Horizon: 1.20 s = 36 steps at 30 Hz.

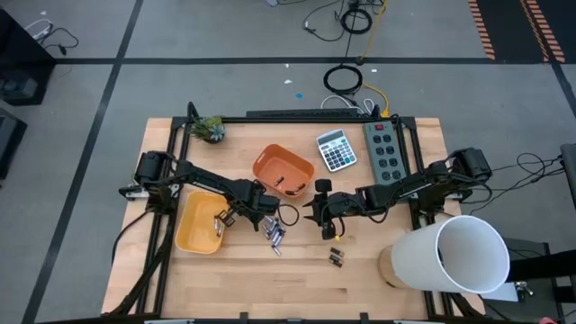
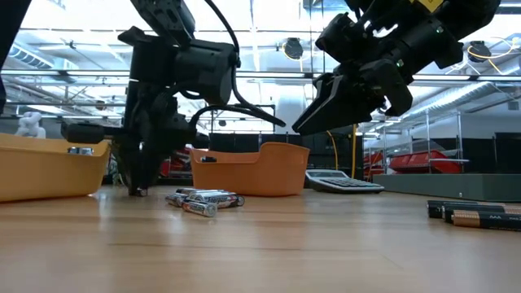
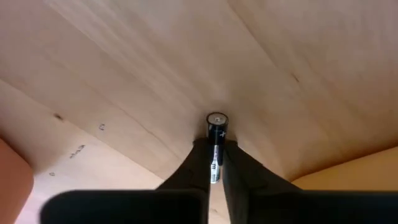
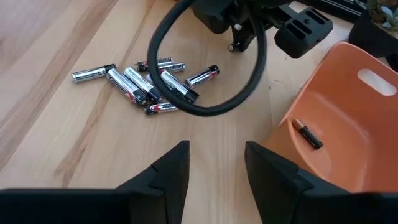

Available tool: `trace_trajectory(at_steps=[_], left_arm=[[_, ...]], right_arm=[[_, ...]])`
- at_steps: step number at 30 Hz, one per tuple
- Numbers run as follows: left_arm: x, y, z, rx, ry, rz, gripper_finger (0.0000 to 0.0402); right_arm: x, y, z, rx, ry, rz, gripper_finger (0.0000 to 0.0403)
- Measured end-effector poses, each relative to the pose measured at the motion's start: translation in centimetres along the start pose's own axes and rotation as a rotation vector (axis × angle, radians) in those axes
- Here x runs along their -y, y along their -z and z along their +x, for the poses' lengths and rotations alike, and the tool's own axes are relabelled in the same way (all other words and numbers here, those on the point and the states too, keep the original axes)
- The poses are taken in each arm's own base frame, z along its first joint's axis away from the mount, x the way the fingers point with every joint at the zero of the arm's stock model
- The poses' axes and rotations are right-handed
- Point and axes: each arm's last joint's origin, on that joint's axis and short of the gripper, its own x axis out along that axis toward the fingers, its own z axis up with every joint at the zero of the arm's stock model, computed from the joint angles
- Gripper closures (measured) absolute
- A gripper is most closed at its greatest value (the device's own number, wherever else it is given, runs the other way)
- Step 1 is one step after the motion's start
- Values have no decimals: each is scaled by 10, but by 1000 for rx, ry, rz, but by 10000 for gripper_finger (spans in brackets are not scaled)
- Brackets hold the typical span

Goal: Sort batteries
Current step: Put the silver battery into the yellow bin, then put the black battery into the orange bin

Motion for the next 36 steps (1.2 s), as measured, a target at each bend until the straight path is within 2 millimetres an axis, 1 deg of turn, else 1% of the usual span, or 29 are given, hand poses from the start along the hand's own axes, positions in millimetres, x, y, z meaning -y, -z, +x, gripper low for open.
trace_trajectory(at_steps=[4, 7, 13, 15, 17, 19, 21, 23, 26, 28, 31, 34, 36], left_arm=[[3, -3, -3, -3, 2, -46, 382], [2, -5, -10, 13, 27, -124, 382], [-1, -8, -45, 92, 84, -286, 383], [1, -9, -58, 104, 157, -352, 383], [5, -6, -73, 93, 287, -459, 383], [10, 0, -81, 25, 402, -592, 383], [18, 7, -82, -98, 460, -688, 384], [27, 11, -81, -203, 465, -715, 384], [39, 12, -68, -256, 401, -736, 380], [46, 14, -59, -295, 359, -753, 360], [59, 18, -46, -383, 342, -738, 314], [67, 21, -42, -442, 332, -721, 276], [68, 20, -44, -444, 323, -714, 263]], right_arm=[[0, 0, 0, 0, 0, -3, 257], [0, 0, 0, 1, 0, -2, 257], [0, 0, 0, 1, 0, 3, 257], [0, 0, 0, -2, 0, 8, 257], [0, 1, 0, -10, -1, 11, 257], [0, 1, 0, -12, -2, 15, 257], [0, 1, 0, -14, -2, 16, 257], [-1, 2, 0, -20, -6, 17, 257], [-5, 2, -1, -25, -14, 15, 257], [-9, 2, -2, -25, -25, 17, 257], [-15, 1, -3, -23, -39, 12, 257], [-18, 0, -4, -20, -48, 6, 257], [-19, 0, -4, -20, -46, 16, 257]])
